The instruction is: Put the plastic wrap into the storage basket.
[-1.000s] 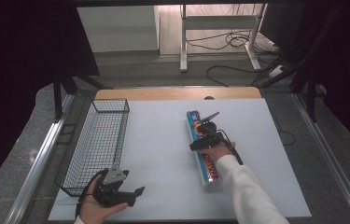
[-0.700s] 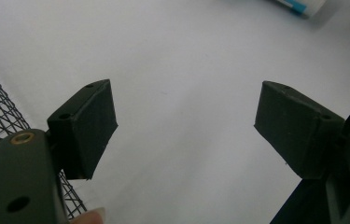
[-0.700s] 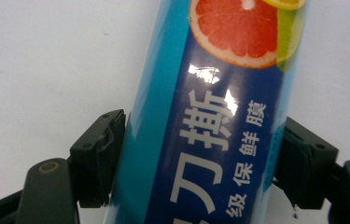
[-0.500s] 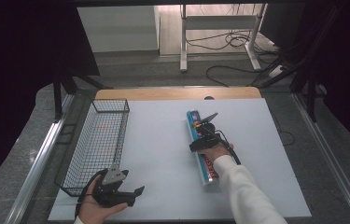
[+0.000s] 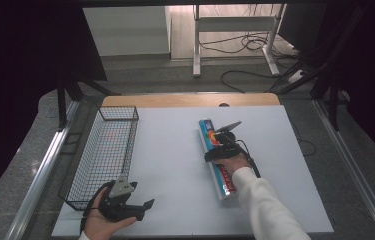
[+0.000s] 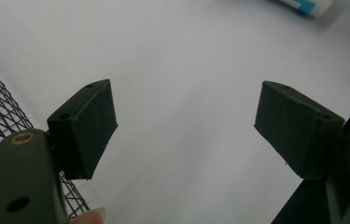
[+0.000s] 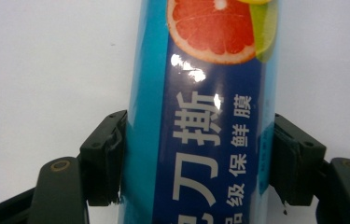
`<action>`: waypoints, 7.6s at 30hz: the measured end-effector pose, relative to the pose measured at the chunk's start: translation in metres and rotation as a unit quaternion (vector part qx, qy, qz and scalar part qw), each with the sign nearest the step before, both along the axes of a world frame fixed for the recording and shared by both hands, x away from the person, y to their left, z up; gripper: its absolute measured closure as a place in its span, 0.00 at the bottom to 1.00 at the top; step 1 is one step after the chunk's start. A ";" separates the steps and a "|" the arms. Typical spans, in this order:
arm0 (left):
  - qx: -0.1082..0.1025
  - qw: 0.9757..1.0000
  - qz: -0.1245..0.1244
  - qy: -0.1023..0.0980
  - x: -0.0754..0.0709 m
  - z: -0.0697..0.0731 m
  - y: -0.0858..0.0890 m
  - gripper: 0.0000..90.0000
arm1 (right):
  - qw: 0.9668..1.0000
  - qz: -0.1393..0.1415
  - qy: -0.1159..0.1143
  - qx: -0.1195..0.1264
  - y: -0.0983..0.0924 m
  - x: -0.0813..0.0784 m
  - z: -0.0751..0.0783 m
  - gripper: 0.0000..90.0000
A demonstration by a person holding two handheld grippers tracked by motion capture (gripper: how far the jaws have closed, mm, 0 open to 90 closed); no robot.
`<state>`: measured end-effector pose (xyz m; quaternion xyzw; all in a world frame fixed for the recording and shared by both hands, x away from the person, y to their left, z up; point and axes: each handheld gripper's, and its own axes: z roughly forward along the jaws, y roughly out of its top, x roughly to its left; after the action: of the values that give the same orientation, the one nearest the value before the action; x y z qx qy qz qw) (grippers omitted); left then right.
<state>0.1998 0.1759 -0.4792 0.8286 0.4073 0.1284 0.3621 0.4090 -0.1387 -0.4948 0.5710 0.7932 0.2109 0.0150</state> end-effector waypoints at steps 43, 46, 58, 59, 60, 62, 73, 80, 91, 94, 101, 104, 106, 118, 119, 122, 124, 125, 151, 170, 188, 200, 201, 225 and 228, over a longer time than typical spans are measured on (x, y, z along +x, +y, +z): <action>-0.005 1.000 -0.001 0.005 0.003 -0.001 -0.004 0.23 | 0.982 0.010 -0.044 0.183 -0.045 -0.053 0.052 0.36; -0.008 1.000 -0.001 0.007 0.004 -0.001 -0.005 0.23 | 0.981 0.015 -0.052 0.187 -0.047 -0.060 0.051 0.36; -0.050 0.999 -0.001 0.018 0.011 0.003 -0.010 0.23 | 0.965 0.014 -0.058 0.254 -0.063 -0.088 0.047 0.36; -0.054 0.998 -0.002 0.017 0.013 0.005 -0.011 0.23 | 0.964 0.015 -0.059 0.258 -0.064 -0.089 0.047 0.36; -0.059 0.998 -0.002 0.018 0.013 0.006 -0.012 0.22 | 0.963 0.017 -0.060 0.261 -0.064 -0.091 0.047 0.36; -0.066 0.998 -0.002 0.019 0.015 0.007 -0.013 0.22 | 0.963 0.019 -0.061 0.262 -0.063 -0.093 0.047 0.36; -0.208 0.977 -0.011 0.046 0.050 0.035 -0.042 0.14 | 0.958 0.040 -0.071 0.276 -0.058 -0.104 0.048 0.36; -0.310 0.946 -0.028 0.091 0.075 0.035 -0.052 0.11 | 0.953 0.046 -0.080 0.287 -0.056 -0.108 0.051 0.36; -0.410 0.898 -0.061 0.147 0.114 0.019 -0.073 0.07 | 0.944 0.059 -0.087 0.313 -0.046 -0.113 0.053 0.36; -0.412 0.897 -0.059 0.151 0.119 0.016 -0.078 0.07 | 0.943 0.062 -0.085 0.316 -0.043 -0.113 0.052 0.36; -0.421 0.890 -0.073 0.162 0.128 0.012 -0.091 0.09 | 0.938 0.067 -0.087 0.329 -0.039 -0.113 0.051 0.36; -0.426 0.885 -0.087 0.166 0.130 0.012 -0.097 0.11 | 0.935 0.072 -0.085 0.336 -0.036 -0.113 0.050 0.36; -0.423 0.886 -0.092 0.166 0.130 0.012 -0.101 0.13 | 0.934 0.078 -0.087 0.338 -0.033 -0.114 0.049 0.36; -0.418 0.888 -0.081 0.172 0.133 0.013 -0.100 0.30 | 0.935 0.095 -0.090 0.331 -0.024 -0.114 0.045 0.36; -0.420 0.888 -0.080 0.170 0.132 0.013 -0.100 0.30 | 0.935 0.095 -0.088 0.331 -0.024 -0.113 0.045 0.36; -0.422 0.886 -0.084 0.175 0.133 0.014 -0.099 0.32 | 0.934 0.098 -0.090 0.331 -0.023 -0.113 0.045 0.36; -0.423 0.884 -0.083 0.180 0.133 0.013 -0.099 0.33 | 0.935 0.102 -0.093 0.327 -0.023 -0.114 0.044 0.36; -0.424 0.883 -0.083 0.183 0.133 0.013 -0.099 0.33 | 0.935 0.103 -0.093 0.326 -0.023 -0.113 0.044 0.36; -0.425 0.890 -0.059 0.154 0.129 0.045 -0.047 0.36 | 0.920 0.119 -0.163 0.336 -0.050 -0.124 0.073 0.10; -0.368 0.923 0.001 0.112 0.116 0.110 0.047 0.36 | 0.943 0.040 -0.194 0.266 -0.122 -0.123 0.054 0.13; -0.313 0.944 0.072 0.079 0.095 0.142 0.123 0.36 | 0.950 0.019 -0.198 0.242 -0.135 -0.121 0.046 0.15; -0.256 0.958 0.107 0.071 0.087 0.162 0.159 0.36 | 0.952 0.015 -0.190 0.241 -0.135 -0.119 0.044 0.15; -0.246 0.960 0.109 0.071 0.087 0.164 0.162 0.36 | 0.952 0.015 -0.189 0.241 -0.135 -0.119 0.044 0.15; -0.110 0.979 0.136 0.104 0.109 0.139 0.163 0.36 | 0.953 0.012 -0.183 0.241 -0.135 -0.118 0.040 0.16; -0.101 0.979 0.136 0.111 0.111 0.134 0.161 0.36 | 0.953 0.013 -0.182 0.241 -0.134 -0.118 0.040 0.16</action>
<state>0.3111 0.3367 -0.3456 0.7341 0.5642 0.0421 0.3756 0.2907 -0.2729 -0.4547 0.4990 0.7101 0.4965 0.0184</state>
